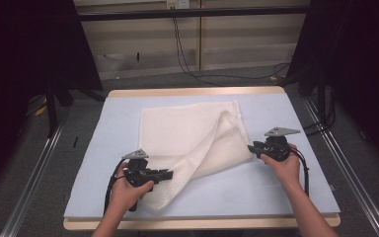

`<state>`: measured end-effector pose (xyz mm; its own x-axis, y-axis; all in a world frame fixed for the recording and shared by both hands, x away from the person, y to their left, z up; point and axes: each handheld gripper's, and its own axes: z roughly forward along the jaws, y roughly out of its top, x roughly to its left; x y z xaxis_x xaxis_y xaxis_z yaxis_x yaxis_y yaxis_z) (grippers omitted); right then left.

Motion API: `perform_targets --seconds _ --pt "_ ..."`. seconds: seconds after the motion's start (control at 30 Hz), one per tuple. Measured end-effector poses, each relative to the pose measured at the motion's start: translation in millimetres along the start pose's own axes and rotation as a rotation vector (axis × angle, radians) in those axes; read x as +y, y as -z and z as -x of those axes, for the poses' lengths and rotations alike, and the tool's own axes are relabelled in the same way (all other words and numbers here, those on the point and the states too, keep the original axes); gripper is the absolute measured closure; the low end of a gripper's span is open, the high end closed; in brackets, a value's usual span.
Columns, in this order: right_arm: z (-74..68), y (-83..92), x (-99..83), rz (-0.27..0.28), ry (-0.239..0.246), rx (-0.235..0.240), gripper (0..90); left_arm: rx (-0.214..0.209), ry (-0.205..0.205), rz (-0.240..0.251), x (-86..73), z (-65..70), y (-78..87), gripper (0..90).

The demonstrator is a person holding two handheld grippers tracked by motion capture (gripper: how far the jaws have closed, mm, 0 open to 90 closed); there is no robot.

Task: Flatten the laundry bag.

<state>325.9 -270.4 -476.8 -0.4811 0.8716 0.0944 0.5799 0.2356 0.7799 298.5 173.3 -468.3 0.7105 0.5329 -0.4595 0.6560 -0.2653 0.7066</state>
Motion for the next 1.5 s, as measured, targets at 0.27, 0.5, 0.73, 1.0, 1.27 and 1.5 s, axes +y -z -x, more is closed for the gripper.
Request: perform_targets --seconds 0.27,0.5,0.73,1.0,1.27,1.5 --pt "-7.4 9.2 -8.4 -0.009 0.046 0.102 73.6 -0.01 0.006 -0.004 -0.5 0.6 0.9 81.4" --pt "-12.8 16.8 -19.8 -0.037 0.108 0.142 73.6 0.011 0.028 0.016 -0.6 0.2 2.9 75.6" --pt "-11.0 21.0 -26.1 -0.042 0.132 0.158 74.2 0.047 0.055 0.071 5.3 -4.2 8.2 71.0" --pt "-9.6 22.0 -25.9 -0.041 0.095 0.147 72.1 0.009 0.079 -0.001 3.7 -3.0 4.3 80.1" --pt "-3.0 23.5 -12.6 0.044 -0.005 0.093 65.6 -0.014 0.068 -0.019 -1.6 -1.9 7.8 80.9" --pt "-16.6 21.4 -11.2 0.031 0.077 0.226 77.1 -0.013 0.069 -0.016 -1.5 -1.8 9.2 80.1"
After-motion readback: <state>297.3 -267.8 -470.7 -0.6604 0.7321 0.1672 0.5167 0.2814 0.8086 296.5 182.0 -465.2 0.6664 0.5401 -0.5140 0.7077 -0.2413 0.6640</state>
